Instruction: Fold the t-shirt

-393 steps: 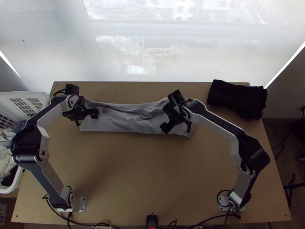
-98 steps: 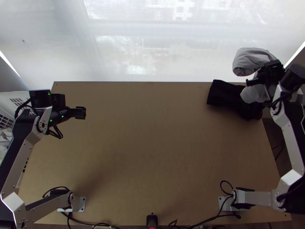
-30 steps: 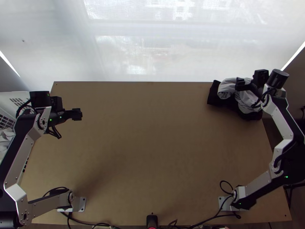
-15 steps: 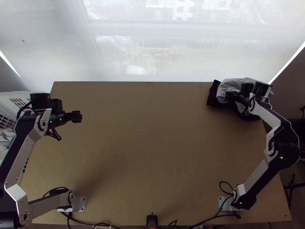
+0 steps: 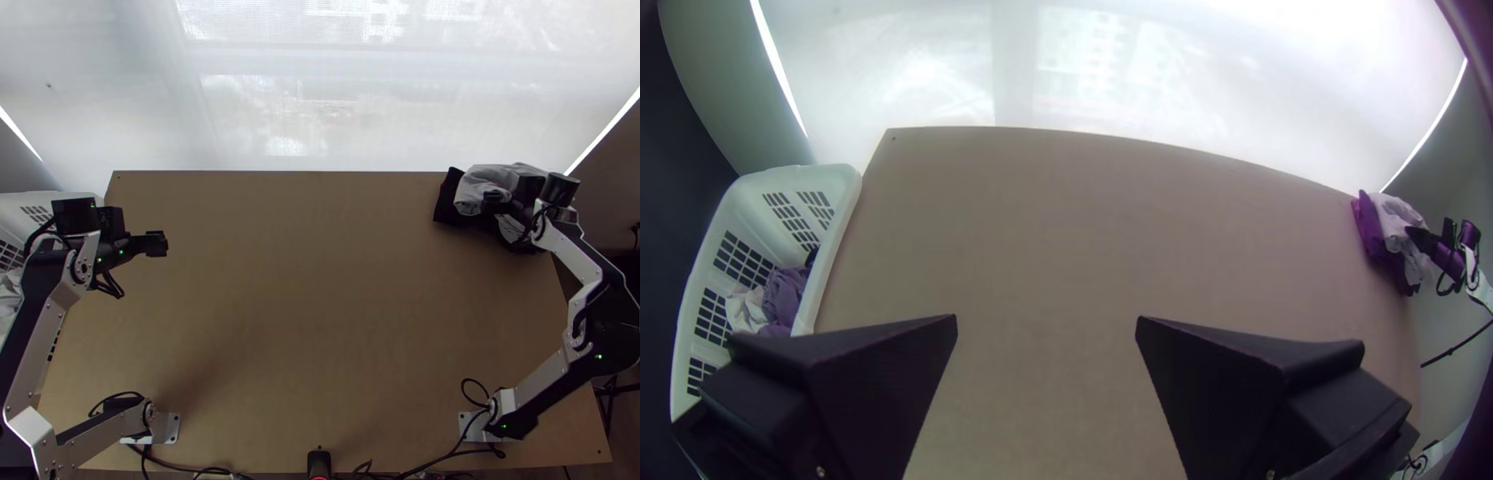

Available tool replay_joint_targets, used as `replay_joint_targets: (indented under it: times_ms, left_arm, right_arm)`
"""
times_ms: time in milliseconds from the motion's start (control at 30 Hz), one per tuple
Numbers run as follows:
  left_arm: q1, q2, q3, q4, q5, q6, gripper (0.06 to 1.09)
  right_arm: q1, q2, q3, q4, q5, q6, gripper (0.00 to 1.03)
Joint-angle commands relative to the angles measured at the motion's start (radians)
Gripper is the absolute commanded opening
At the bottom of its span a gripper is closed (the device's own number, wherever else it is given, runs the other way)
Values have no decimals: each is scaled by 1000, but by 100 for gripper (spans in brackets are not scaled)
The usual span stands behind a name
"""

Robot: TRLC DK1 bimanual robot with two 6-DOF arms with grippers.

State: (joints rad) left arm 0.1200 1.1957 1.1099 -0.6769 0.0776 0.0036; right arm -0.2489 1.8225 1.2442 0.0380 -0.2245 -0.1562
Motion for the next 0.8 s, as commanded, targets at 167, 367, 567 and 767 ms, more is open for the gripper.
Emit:
replay_joint_targets:
  times_ms: [167,367,567,767]
  left_arm:
    - [-10,-209,-41,37,-65,36,104]
    - [-14,-410,-213,86,-79,141,104]
    - [-14,-659,-387,92,-177,168,104]
    - [41,-875,-527,74,-177,114,104]
  right_arm:
    - [91,-371,17,-101,-4,95,98]
    - [229,-491,-134,-162,211,43,98]
    - [422,-700,-459,-58,324,67,98]
    - [597,-873,-802,241,544,113,98]
